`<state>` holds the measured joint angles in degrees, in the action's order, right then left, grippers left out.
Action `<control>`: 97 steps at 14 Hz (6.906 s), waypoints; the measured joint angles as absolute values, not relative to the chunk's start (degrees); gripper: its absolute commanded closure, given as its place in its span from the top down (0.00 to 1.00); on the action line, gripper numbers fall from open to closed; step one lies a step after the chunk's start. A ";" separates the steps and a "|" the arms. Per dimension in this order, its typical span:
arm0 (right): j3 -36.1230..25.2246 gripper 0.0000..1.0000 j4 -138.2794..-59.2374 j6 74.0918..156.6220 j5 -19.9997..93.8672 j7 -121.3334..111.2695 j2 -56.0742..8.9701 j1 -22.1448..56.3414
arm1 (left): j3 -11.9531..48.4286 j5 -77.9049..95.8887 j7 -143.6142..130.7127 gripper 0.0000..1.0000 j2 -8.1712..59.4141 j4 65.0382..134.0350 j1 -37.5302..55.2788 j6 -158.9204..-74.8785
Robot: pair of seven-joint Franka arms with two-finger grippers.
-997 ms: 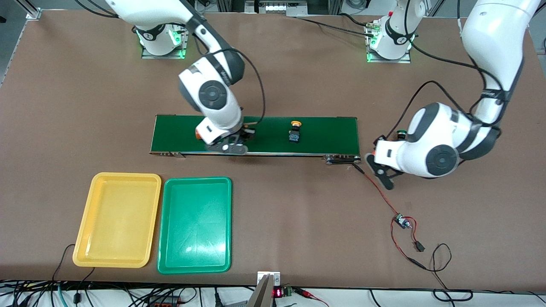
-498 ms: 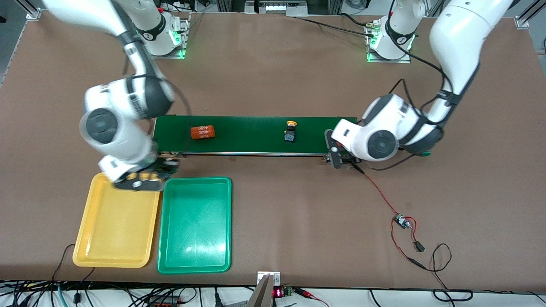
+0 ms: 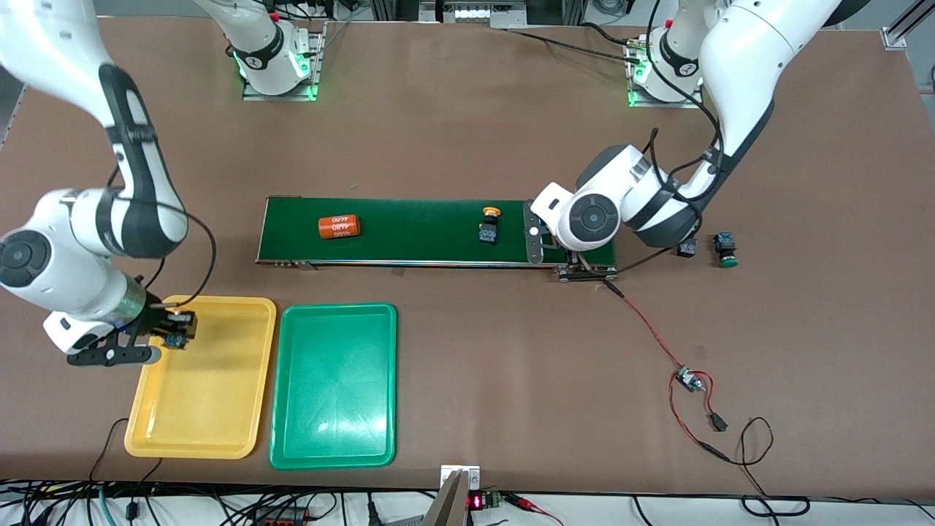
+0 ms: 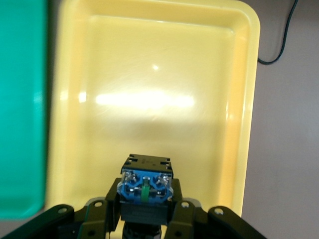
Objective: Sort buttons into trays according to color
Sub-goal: 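Carry the button to the yellow tray while the left gripper places the cylinder, then release the button in the yellow tray while the left gripper reaches buttons, then grasp a yellow button on the belt while the left gripper grasps a green button, then carry the button to the yellow tray while the left gripper places the green button, then release the button in the yellow tray while the left gripper reaches buttons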
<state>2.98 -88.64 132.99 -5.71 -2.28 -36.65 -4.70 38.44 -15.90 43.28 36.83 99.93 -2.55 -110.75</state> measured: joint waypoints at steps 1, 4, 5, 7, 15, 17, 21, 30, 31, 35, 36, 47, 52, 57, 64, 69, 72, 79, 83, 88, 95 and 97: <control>2.98 0.00 -88.35 135.49 -5.96 -2.40 -38.99 -5.24 | 38.44 -15.95 43.28 1.00 36.83 99.93 -2.48 -110.80; 2.99 0.00 -87.02 139.78 -6.24 -2.67 -43.34 -5.61 | 38.28 -16.07 43.21 1.00 36.40 99.47 -3.13 -111.04; 3.00 0.00 -86.87 141.16 -6.24 -2.83 -44.15 -5.64 | 38.13 -16.07 42.68 1.00 35.78 98.91 -3.58 -111.02; 2.99 0.06 -86.84 144.52 -6.25 -3.18 -46.09 -5.92 | 37.85 -16.07 39.39 1.00 34.10 97.36 -5.55 -108.71; 3.27 0.95 -86.16 146.56 -6.30 -4.79 -46.88 -6.39 | 37.35 -16.93 14.84 1.00 32.28 90.94 -15.50 -97.57; 3.84 0.95 -86.76 143.47 -6.30 -4.83 -44.61 -6.35 | 37.34 -19.41 7.72 1.00 31.76 90.56 -15.98 -96.02; 9.11 1.00 -90.33 127.83 -5.78 2.38 -34.90 -6.11 | 31.86 -20.09 3.67 1.00 27.94 90.11 -16.05 -97.83; 28.70 1.00 -101.94 117.49 -1.50 36.23 -20.74 -0.93 | 14.40 -3.74 3.77 1.00 7.08 114.41 -10.43 -110.77; 29.84 1.00 -103.14 119.03 -1.50 39.66 -20.68 0.84 | 14.38 -3.73 3.79 1.00 6.41 115.66 -10.19 -110.06; 30.32 1.00 -106.00 122.37 -1.51 42.33 -20.75 5.58 | 13.89 -3.63 0.79 1.00 9.56 120.57 -10.41 -112.79; 30.33 1.00 -106.31 122.91 -1.54 42.70 -20.95 6.46 | 14.09 -3.63 -1.01 1.00 10.28 122.59 -10.24 -116.31; 30.34 1.00 -107.73 129.36 -10.02 57.50 -27.32 11.57 | 14.21 -5.01 -2.85 1.00 20.01 131.17 -10.28 -142.47; 30.34 1.00 -107.76 130.95 -10.20 58.27 -28.80 12.00 | 13.27 -9.76 -2.83 1.00 20.75 131.12 -10.39 -142.94; 30.32 0.65 -107.85 131.66 -12.89 58.49 -31.35 12.29 | 12.52 -10.27 -2.80 0.27 21.99 131.14 -10.51 -142.93; 29.68 0.00 -107.69 131.75 -14.72 58.61 -31.87 11.70 | 14.94 -10.33 -2.62 0.08 21.79 122.63 -10.07 -130.07; 28.64 0.00 -102.45 123.30 -15.24 51.29 -27.53 6.43 | 25.27 -9.33 -11.55 0.08 21.59 111.73 -7.89 -117.87; 25.88 0.00 -97.35 118.41 -15.23 42.57 -25.95 3.86 | 27.21 -6.79 -20.67 0.10 23.69 110.29 -3.86 -118.08; 14.39 0.00 -92.86 120.68 -15.20 18.26 -29.20 -1.05 | 27.32 -5.84 -35.00 1.00 29.73 107.51 5.29 -121.56; 12.39 0.01 -92.52 130.34 -18.87 16.27 -34.38 -1.55 | 26.77 -5.84 -35.36 1.00 29.56 104.83 4.05 -118.15; 8.58 0.02 -92.31 141.14 -22.21 14.79 -41.00 -3.04 | 25.72 -8.32 -35.08 1.00 28.37 94.68 -0.48 -104.77; 8.17 1.00 -92.08 145.20 -22.60 14.48 -43.33 -3.68 | 24.58 -16.53 -22.84 1.00 30.78 96.02 -14.08 -104.00; 8.18 1.00 -92.08 145.69 -22.60 14.48 -43.34 -3.68 | 24.50 -17.32 -19.39 1.00 31.76 98.04 -18.20 -105.27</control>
